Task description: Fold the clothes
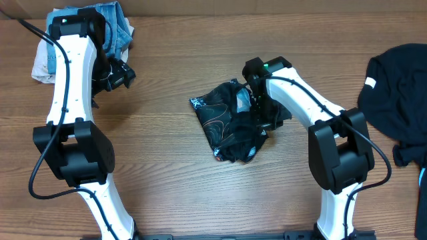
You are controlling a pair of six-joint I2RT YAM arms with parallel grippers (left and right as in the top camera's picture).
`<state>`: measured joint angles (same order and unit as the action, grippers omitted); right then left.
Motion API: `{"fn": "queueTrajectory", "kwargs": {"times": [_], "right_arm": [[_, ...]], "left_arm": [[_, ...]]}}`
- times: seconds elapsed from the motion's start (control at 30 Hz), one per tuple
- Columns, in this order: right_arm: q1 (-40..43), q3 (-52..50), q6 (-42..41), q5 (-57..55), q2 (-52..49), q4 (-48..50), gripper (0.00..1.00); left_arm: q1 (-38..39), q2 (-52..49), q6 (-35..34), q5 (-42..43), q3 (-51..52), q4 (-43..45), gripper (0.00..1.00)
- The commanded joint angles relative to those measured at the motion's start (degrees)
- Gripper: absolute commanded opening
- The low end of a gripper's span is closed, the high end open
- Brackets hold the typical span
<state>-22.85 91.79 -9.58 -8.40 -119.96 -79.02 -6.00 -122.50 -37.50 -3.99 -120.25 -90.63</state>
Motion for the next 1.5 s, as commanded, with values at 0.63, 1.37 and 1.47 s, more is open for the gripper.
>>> {"fn": "queueTrajectory", "kwargs": {"times": [0.63,1.37,1.47], "right_arm": [[1.81,8.55,2.14,28.72,0.15,0.31,0.5],[1.22,1.16,1.95,17.49,0.15,12.11,0.36],[1.2,1.16,1.95,17.49,0.13,12.37,0.3]], "left_arm": [[0.44,0.35,0.24,-1.07,0.37,0.46,1.0],[0.44,0.35,0.28,-1.11,0.37,0.26,1.0],[0.44,0.35,0.26,-1.11,0.37,0.26,1.0]]}}
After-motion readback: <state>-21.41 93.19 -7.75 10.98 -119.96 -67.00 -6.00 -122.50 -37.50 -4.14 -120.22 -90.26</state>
